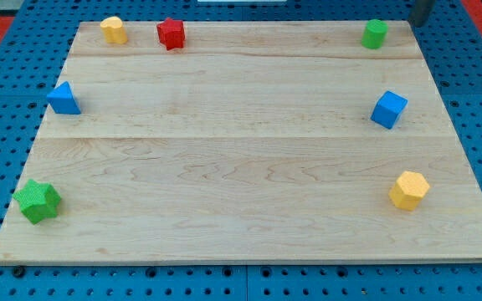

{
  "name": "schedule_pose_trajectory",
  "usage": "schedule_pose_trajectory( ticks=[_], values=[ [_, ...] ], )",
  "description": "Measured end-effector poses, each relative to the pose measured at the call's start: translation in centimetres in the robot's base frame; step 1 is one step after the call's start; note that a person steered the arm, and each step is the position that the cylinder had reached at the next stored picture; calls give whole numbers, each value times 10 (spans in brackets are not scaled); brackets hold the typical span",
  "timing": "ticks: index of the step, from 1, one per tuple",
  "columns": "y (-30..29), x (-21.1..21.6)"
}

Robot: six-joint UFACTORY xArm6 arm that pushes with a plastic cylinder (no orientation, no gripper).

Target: Move your arms to the blue triangle

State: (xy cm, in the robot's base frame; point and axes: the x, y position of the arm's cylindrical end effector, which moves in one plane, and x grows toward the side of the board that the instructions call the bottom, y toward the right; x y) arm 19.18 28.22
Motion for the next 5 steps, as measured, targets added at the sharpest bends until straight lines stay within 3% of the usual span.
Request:
schedule_pose_trajectory(
  ticks=[2,5],
  values=[
    [-55,0],
    [-98,91]
  ],
)
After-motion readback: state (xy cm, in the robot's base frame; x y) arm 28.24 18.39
